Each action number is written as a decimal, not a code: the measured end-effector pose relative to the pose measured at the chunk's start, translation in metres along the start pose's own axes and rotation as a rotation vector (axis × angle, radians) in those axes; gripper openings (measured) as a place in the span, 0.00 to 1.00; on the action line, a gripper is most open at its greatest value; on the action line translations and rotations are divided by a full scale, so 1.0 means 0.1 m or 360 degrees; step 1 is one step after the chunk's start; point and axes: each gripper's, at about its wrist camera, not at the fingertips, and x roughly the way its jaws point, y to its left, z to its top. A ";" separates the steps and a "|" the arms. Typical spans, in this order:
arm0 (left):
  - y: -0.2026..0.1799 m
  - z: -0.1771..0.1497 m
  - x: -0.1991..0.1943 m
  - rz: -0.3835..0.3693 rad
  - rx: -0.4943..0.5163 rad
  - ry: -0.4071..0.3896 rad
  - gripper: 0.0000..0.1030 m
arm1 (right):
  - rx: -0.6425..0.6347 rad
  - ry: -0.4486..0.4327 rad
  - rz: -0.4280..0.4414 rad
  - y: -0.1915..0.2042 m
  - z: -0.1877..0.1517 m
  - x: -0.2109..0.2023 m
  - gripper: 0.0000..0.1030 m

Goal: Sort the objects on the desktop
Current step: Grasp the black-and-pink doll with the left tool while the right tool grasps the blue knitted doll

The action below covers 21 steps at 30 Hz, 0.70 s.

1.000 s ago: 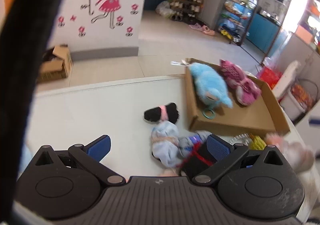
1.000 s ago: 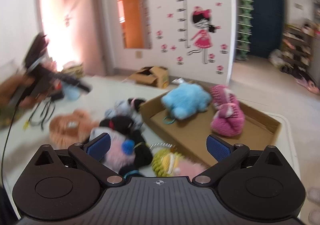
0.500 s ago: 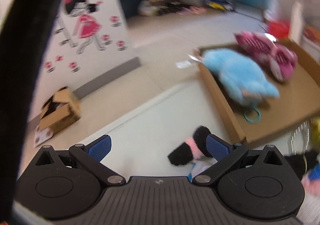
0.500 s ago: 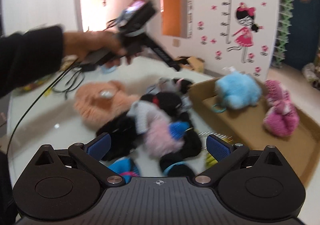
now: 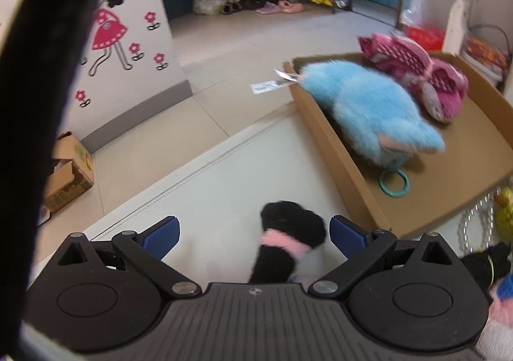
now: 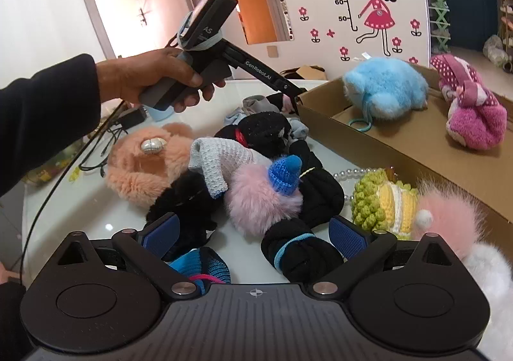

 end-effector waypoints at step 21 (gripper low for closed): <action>-0.19 -0.06 0.15 -0.0052 0.0088 0.0089 0.91 | -0.0441 0.0175 0.0248 0.60 -0.28 -0.02 0.96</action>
